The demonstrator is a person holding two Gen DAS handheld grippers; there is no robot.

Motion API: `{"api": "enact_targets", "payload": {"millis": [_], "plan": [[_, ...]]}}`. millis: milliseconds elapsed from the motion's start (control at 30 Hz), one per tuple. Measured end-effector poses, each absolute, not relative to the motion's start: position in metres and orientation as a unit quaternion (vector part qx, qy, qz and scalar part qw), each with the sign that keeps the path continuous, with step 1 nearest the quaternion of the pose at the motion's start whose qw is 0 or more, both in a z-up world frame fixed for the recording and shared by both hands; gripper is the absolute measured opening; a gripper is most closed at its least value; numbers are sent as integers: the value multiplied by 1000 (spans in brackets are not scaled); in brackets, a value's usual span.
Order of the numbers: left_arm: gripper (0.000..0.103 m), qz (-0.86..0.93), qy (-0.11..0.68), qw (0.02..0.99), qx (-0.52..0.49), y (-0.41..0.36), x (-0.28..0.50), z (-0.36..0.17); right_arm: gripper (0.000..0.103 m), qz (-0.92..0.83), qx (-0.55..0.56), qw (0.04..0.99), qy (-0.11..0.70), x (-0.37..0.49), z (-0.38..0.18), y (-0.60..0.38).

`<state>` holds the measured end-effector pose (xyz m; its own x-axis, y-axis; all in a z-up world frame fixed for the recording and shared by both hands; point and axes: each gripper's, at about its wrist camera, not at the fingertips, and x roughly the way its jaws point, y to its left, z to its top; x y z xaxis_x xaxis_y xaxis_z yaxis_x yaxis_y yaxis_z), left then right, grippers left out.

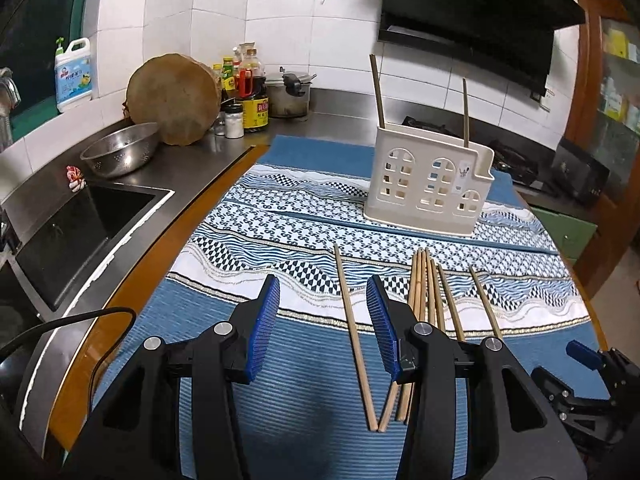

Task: Organize utensils
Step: 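Move both open grippers back down to the loose chopsticks on the cloth, then position each gripper over a single chopstick and close both grippers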

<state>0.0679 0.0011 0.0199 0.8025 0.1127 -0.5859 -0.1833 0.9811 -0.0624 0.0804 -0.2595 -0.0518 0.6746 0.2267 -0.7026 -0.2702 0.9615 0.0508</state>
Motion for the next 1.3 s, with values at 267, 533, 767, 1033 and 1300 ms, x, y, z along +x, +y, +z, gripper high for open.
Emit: {"api": "enact_targets", "payload": {"millis": [267,533,767,1033,1300], "plan": [[46,88,307,946,-51,6,57,18,73,141,-22,916,376,68,-50,-259],[46,78,320,944,-32,10,47,10,68,145,-15,919,367,52,-47,-255],[46,60,341,938,-26,7,50,-5,56,141,-3,914,380,54,-54,-253],[46,45,357,933,-20,-1,62,-23,52,131,-1,910,394,62,-64,-257],[46,28,376,926,-25,-5,77,-42,52,122,-2,907,404,74,-72,-258]]}}
